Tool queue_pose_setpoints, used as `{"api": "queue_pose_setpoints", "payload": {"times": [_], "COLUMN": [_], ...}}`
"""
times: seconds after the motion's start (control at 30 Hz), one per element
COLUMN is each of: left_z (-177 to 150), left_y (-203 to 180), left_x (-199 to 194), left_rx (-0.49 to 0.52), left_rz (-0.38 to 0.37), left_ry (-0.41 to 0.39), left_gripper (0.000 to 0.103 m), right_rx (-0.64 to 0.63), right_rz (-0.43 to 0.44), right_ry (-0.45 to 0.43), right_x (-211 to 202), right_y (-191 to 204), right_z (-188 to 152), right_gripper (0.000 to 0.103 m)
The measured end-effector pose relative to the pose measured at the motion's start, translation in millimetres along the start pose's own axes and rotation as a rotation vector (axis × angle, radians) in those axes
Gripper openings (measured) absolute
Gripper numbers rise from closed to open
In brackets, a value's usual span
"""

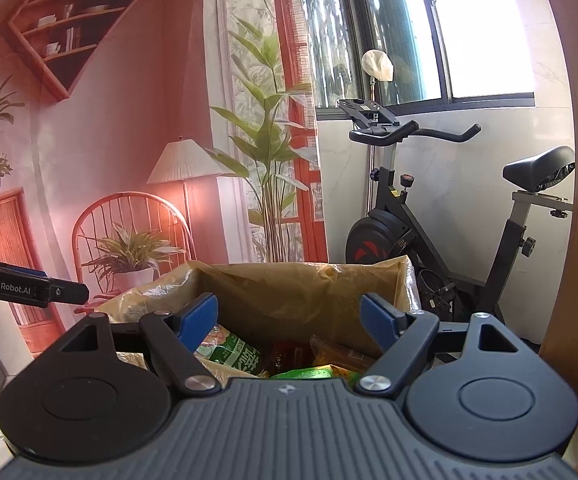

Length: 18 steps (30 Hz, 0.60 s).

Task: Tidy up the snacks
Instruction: 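Lower the left tool to the snacks while the right tool grasps the orange-striped bar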

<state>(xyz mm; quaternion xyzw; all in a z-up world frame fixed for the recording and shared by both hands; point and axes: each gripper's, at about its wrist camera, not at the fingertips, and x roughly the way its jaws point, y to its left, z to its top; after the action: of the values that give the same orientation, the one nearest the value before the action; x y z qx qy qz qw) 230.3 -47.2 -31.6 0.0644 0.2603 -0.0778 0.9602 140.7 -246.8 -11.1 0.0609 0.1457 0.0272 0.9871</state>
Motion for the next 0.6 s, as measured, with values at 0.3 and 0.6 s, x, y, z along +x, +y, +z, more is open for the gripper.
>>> {"api": "queue_pose_setpoints", "payload": {"times": [0.3, 0.6], "left_z": [-32, -80], "left_y": [60, 72], "left_x": [-19, 9], "left_rx": [0.024, 0.014], "left_rz": [0.131, 0.131], "left_ry": [0.046, 0.143], "left_gripper": [0.085, 0.085], "right_rx": [0.117, 0.15], "right_rz": [-0.109, -0.166], "right_ry": [0.019, 0.267], "right_x": [-41, -25], "right_y": [-23, -23], "right_z": [-55, -137], "right_gripper": [0.082, 0.074]}}
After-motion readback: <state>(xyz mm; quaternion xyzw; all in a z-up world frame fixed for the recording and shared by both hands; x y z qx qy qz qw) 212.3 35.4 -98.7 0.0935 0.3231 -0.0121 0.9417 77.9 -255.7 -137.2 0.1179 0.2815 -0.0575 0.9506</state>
